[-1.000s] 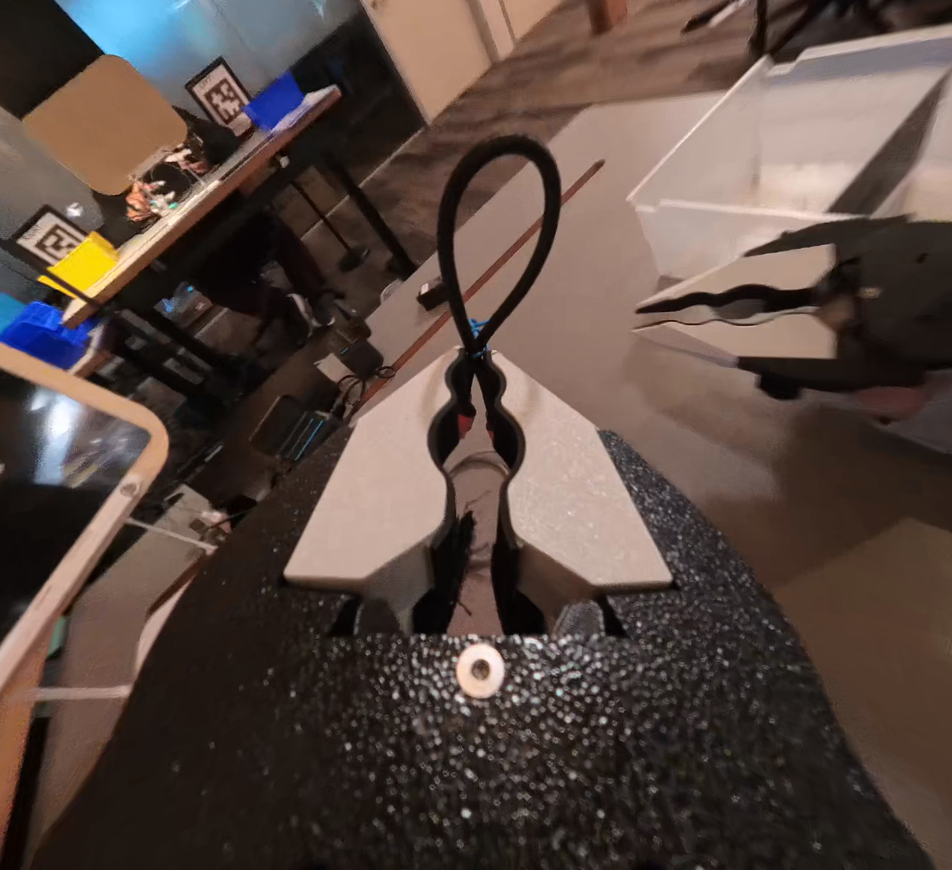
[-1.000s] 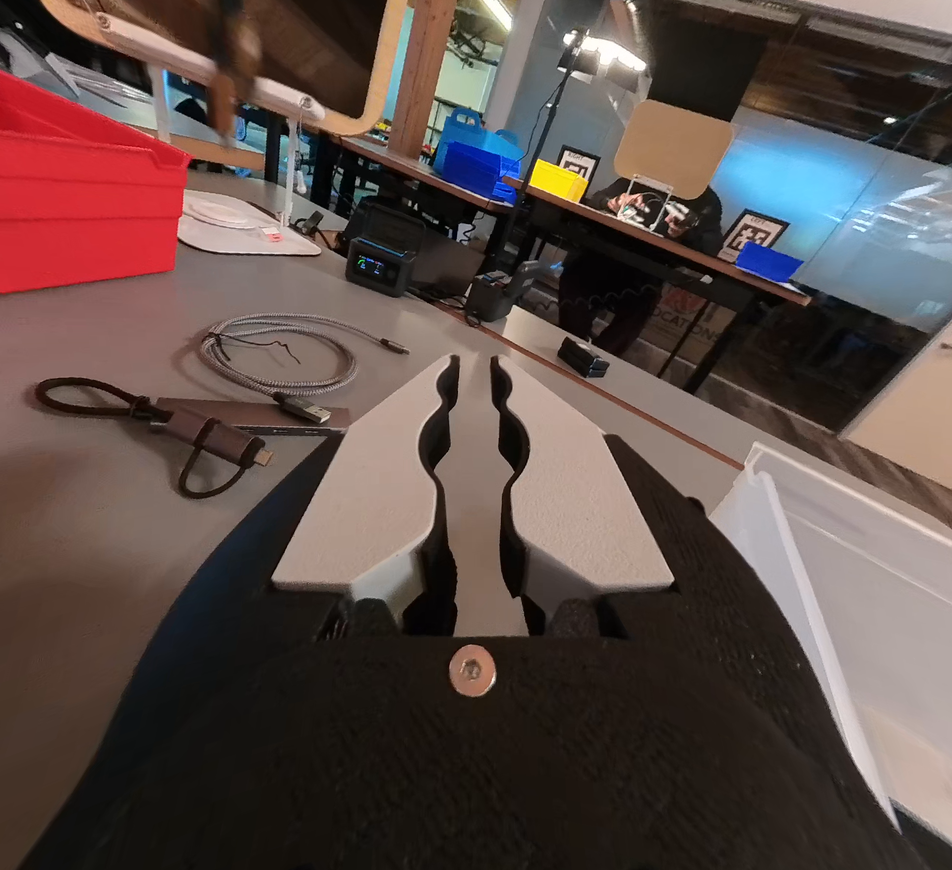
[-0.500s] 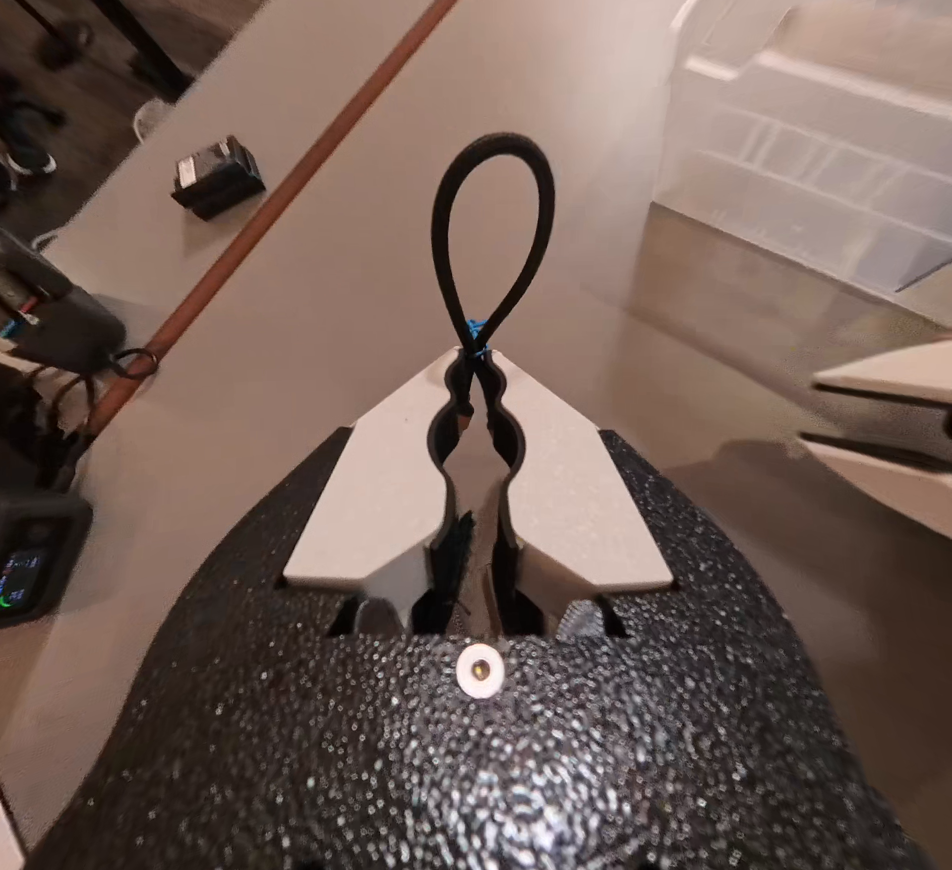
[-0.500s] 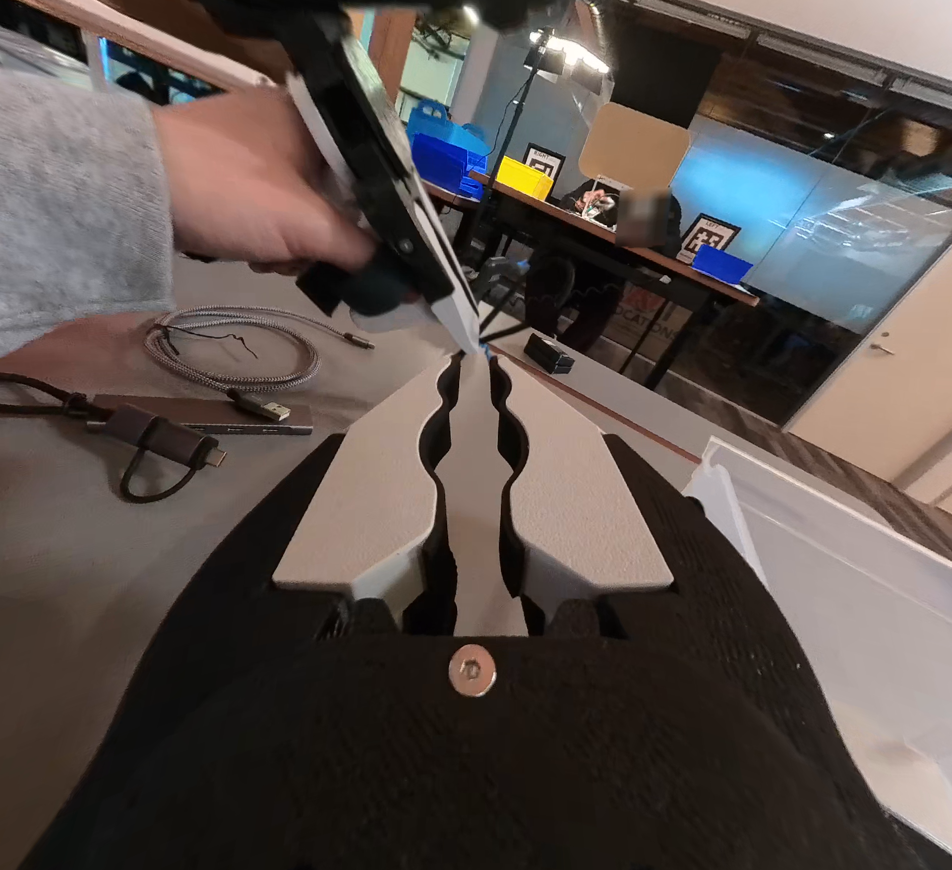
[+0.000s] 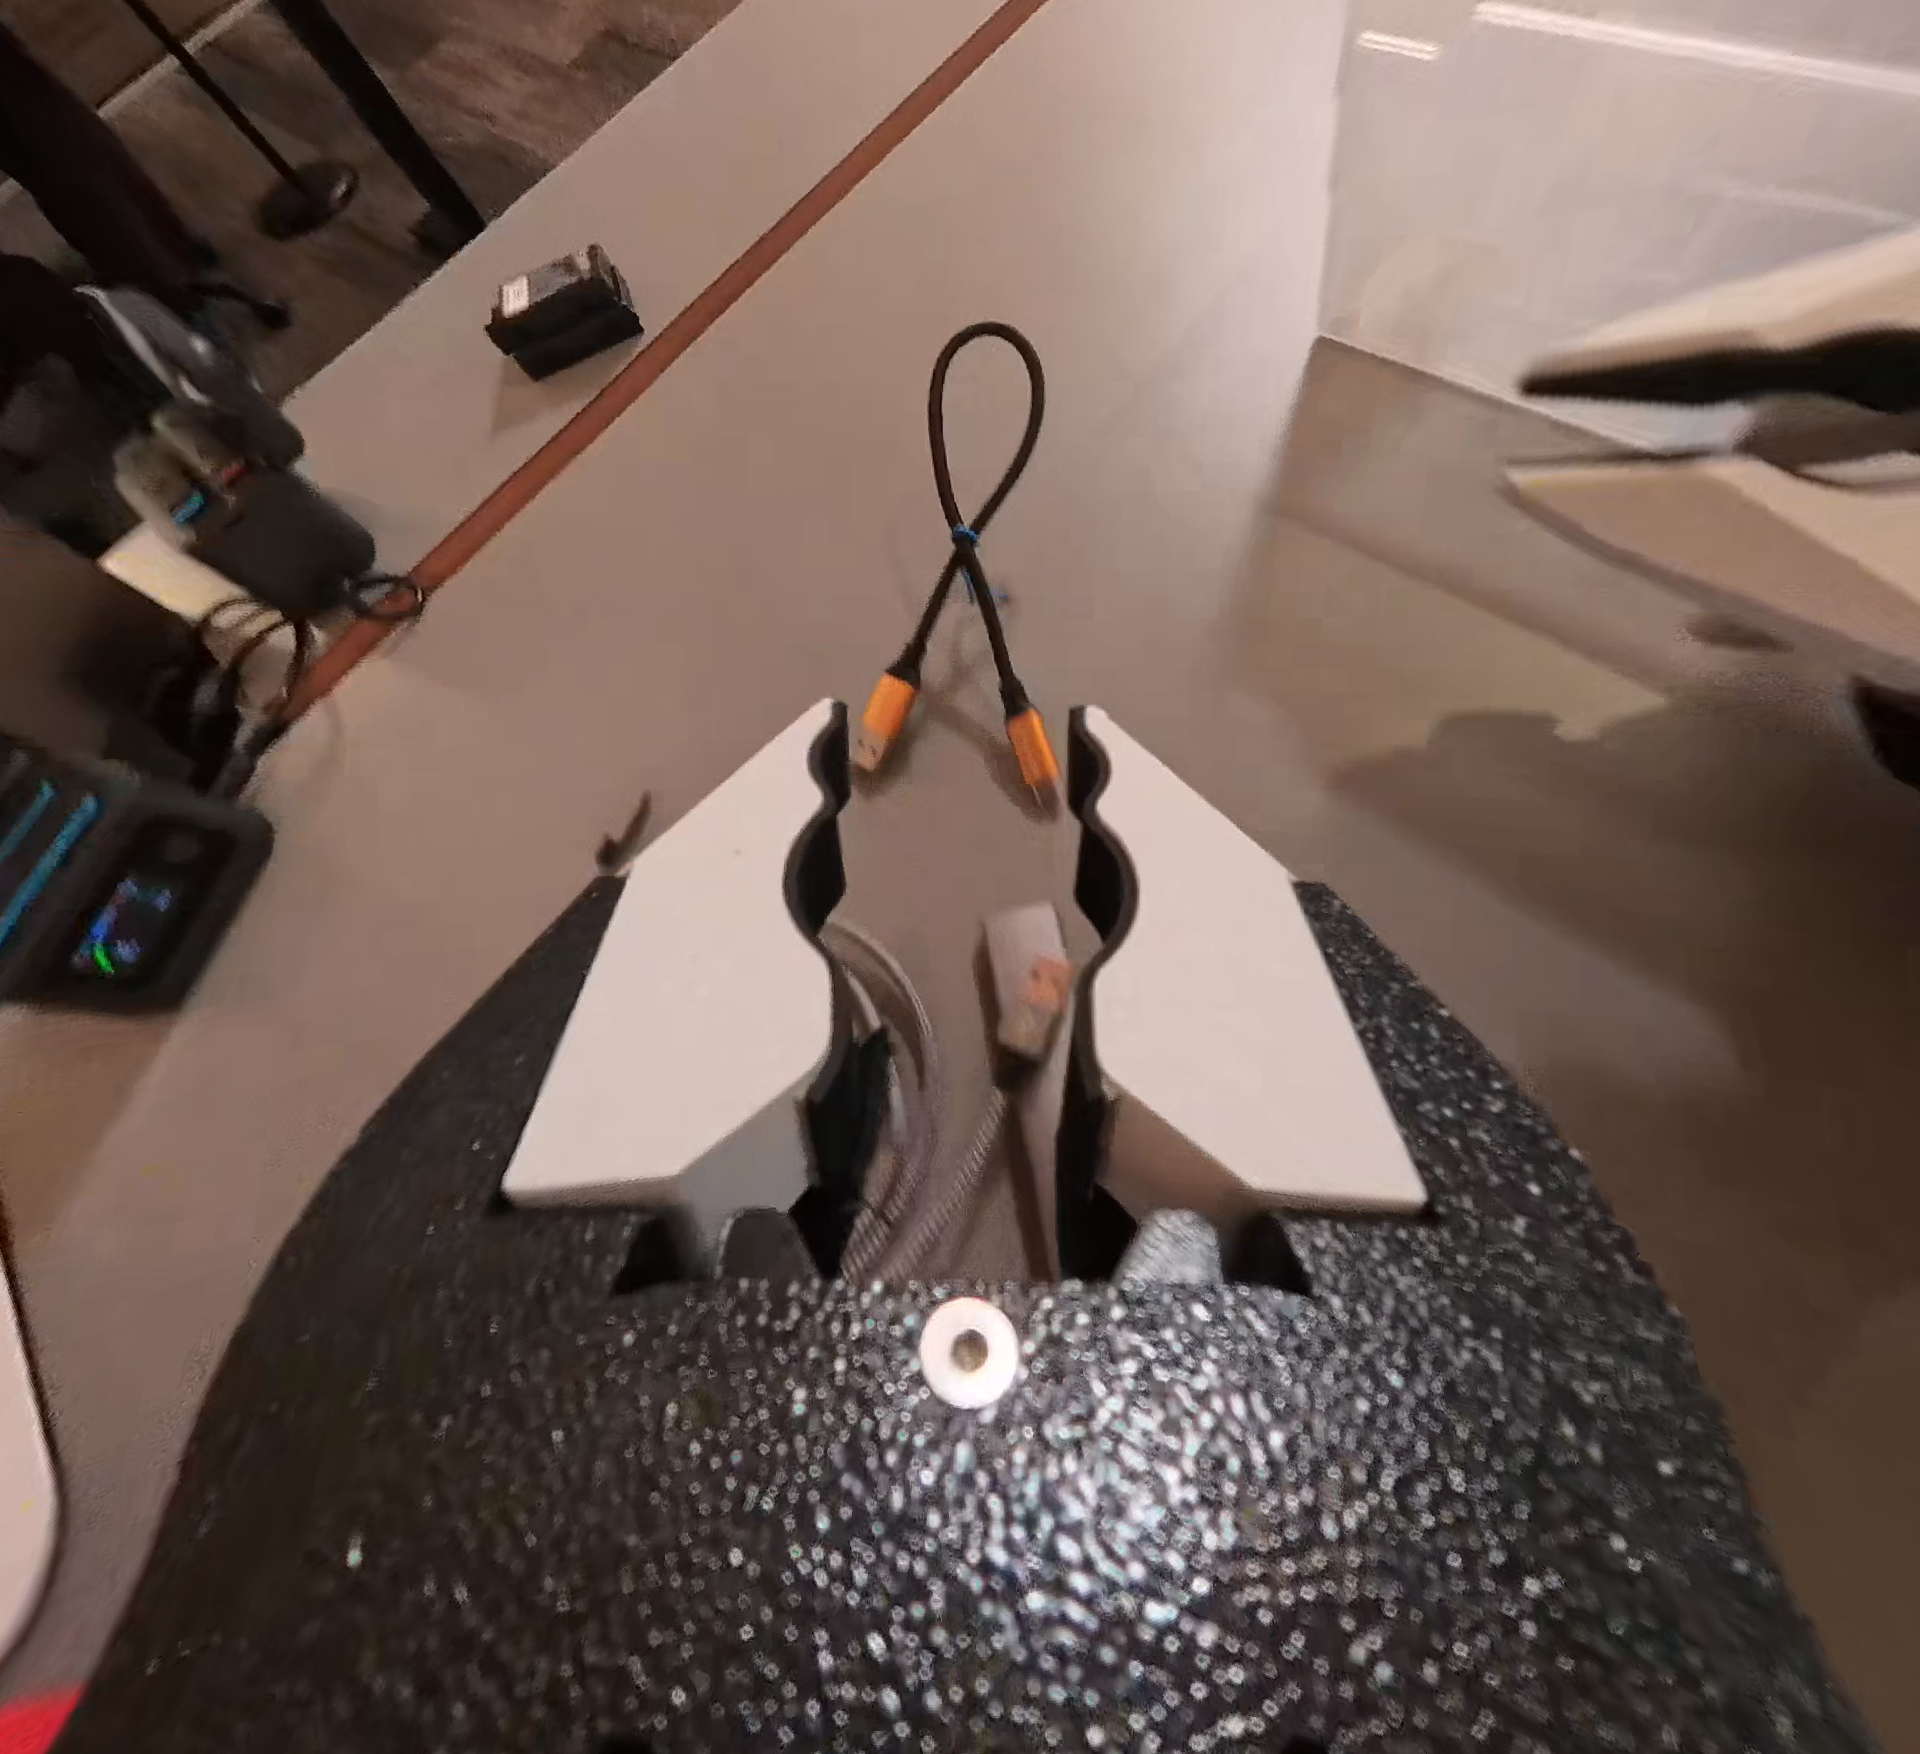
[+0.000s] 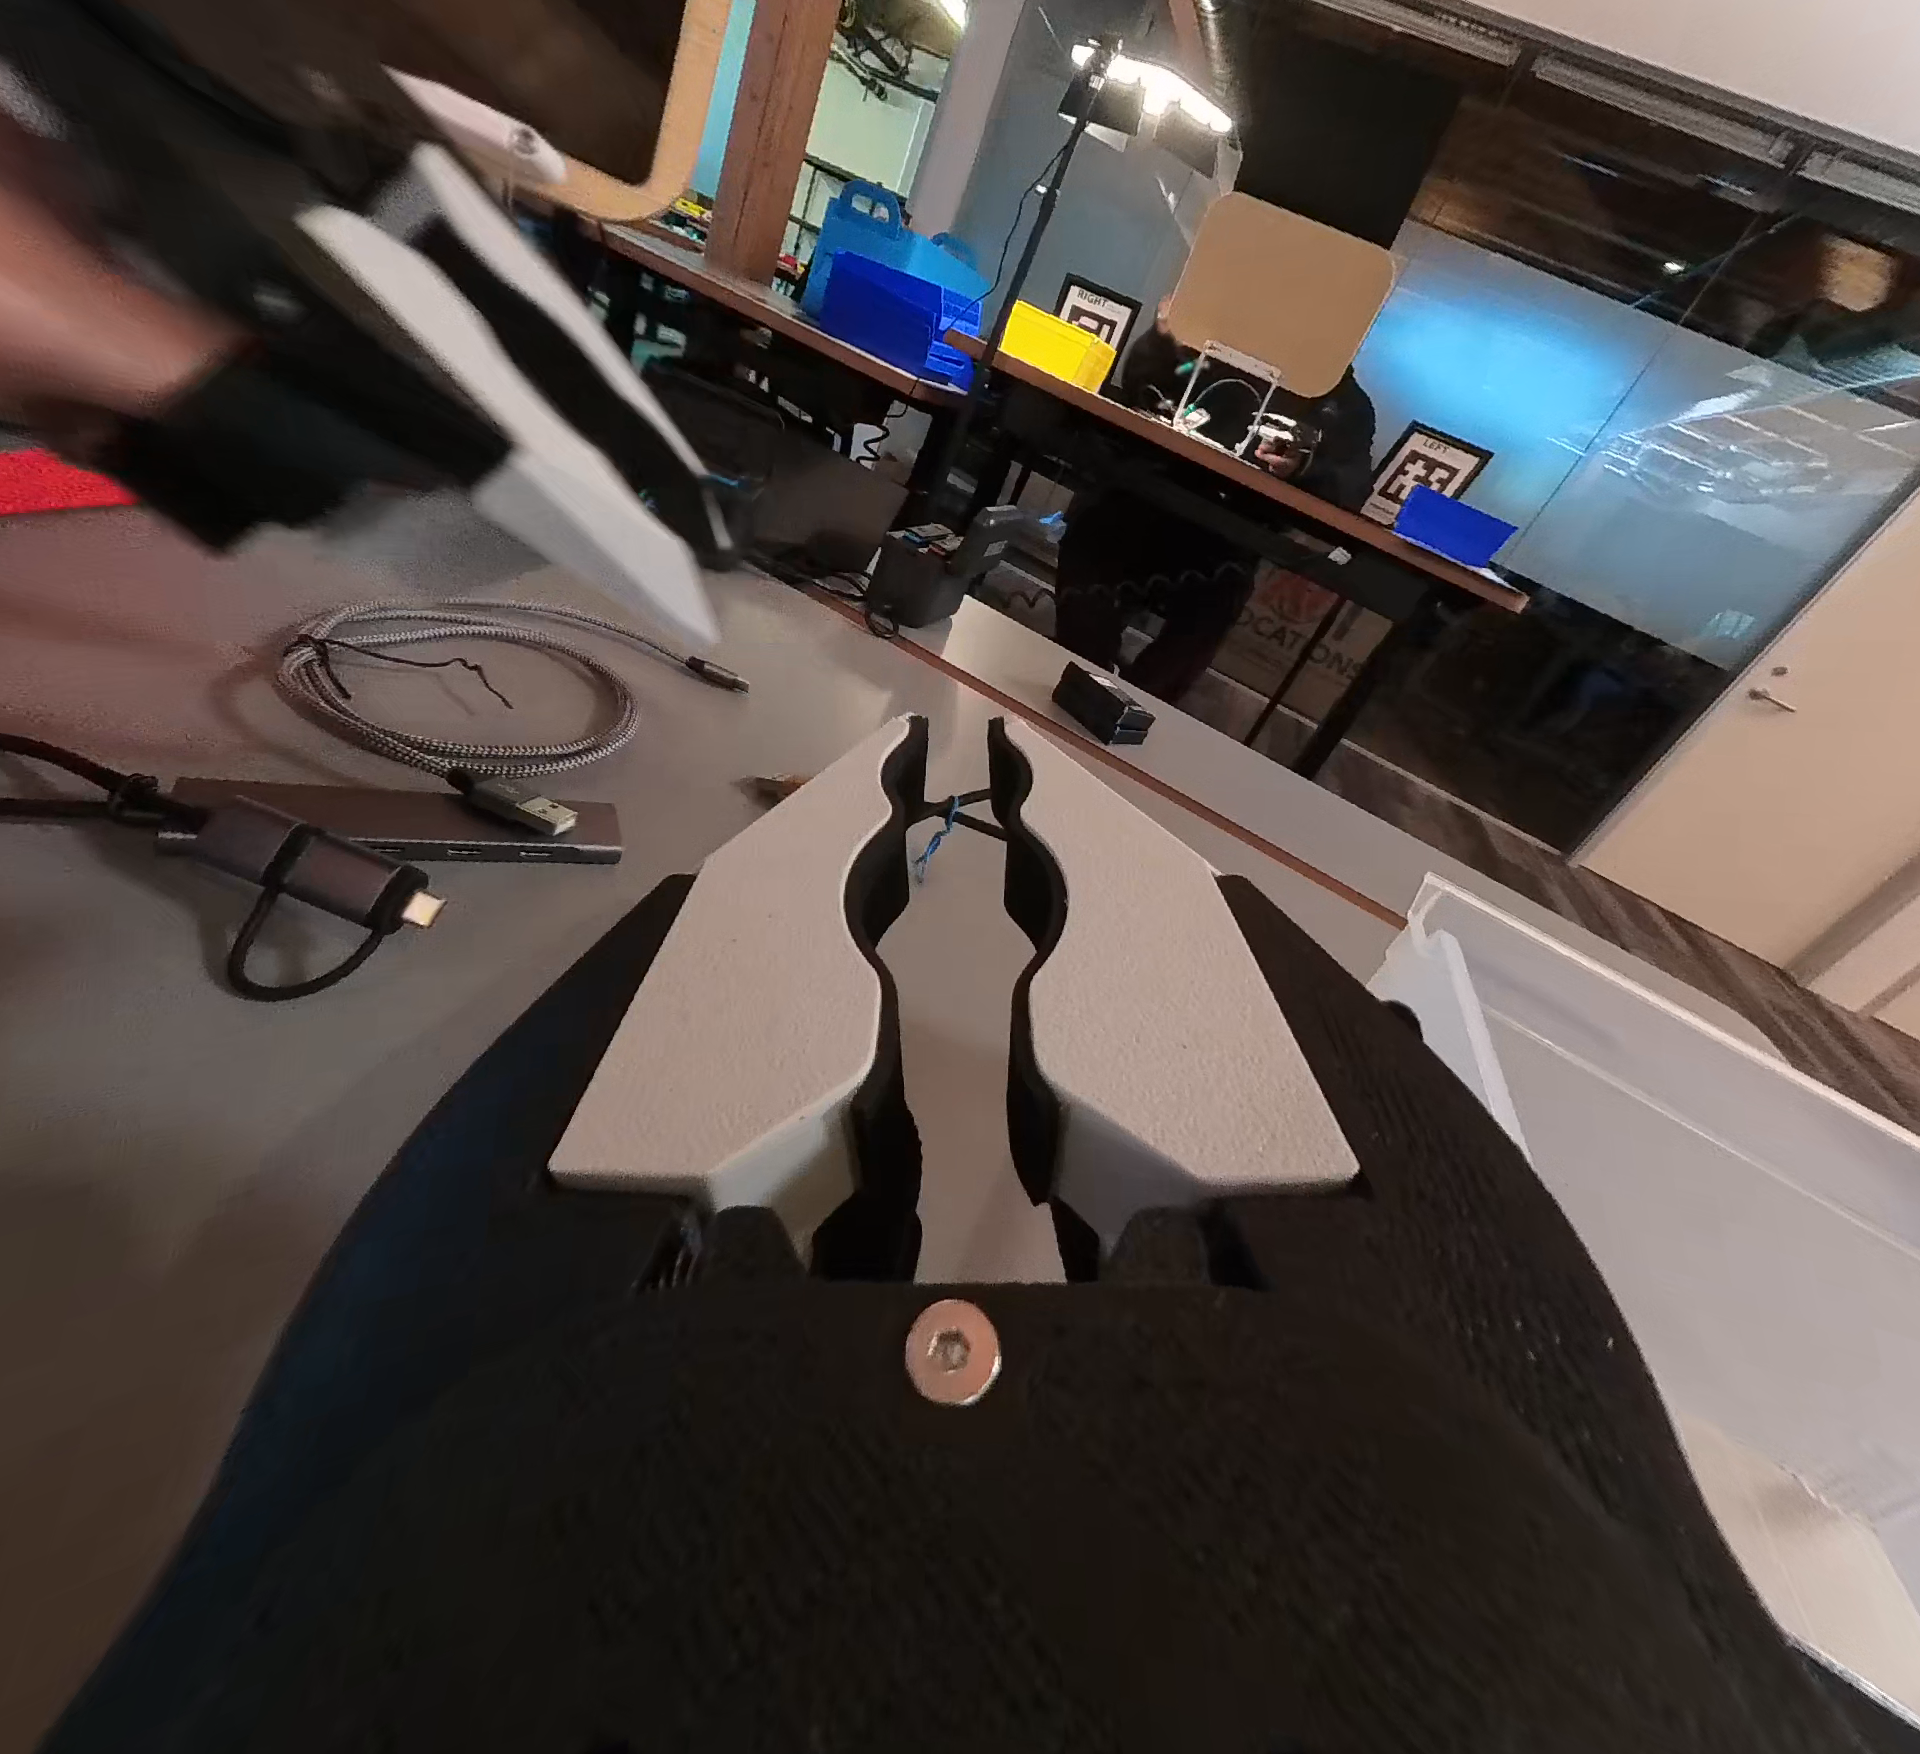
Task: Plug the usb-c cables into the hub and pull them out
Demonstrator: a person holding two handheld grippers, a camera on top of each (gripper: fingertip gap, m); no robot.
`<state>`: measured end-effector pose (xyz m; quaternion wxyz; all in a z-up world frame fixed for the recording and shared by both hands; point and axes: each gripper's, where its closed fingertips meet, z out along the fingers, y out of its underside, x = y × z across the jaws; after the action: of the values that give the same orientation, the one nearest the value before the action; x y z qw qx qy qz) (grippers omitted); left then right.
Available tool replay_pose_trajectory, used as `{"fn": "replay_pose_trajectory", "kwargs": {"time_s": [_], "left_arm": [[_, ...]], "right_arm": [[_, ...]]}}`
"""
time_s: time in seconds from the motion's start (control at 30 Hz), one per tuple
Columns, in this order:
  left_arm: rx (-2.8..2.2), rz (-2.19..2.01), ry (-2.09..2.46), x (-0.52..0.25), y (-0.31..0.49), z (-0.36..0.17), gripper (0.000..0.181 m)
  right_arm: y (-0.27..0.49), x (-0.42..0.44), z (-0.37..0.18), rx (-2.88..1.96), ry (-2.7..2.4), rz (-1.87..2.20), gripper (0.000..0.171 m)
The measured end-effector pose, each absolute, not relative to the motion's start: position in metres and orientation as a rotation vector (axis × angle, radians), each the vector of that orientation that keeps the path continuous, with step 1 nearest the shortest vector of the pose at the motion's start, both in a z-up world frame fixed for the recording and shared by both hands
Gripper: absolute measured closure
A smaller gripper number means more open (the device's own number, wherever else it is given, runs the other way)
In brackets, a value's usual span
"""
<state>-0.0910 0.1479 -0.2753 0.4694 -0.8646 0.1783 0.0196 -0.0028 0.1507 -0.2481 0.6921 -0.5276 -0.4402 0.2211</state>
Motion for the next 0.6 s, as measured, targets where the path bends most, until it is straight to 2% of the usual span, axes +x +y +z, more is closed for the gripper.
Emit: {"fn": "replay_pose_trajectory", "kwargs": {"time_s": [0.13, 0.27, 0.4, 0.6], "left_arm": [[-2.135, -0.046, 0.389, -0.089, 0.096, -0.288, 0.138], [-2.145, -0.035, 0.409, -0.088, 0.056, -0.306, 0.154], [-2.286, 0.056, 0.455, -0.100, 0.030, -0.339, 0.146], [-2.336, 0.074, 0.445, -0.104, 0.027, -0.360, 0.145]], "right_arm": [[0.150, -0.006, -0.248, -1.176, -0.991, 0.501, 0.162], [0.148, -0.010, -0.250, -1.179, -1.009, 0.519, 0.161], [0.139, -0.019, -0.254, -1.156, -1.067, 0.551, 0.160], [0.117, -0.032, -0.260, -1.062, -1.196, 0.571, 0.158]]}}
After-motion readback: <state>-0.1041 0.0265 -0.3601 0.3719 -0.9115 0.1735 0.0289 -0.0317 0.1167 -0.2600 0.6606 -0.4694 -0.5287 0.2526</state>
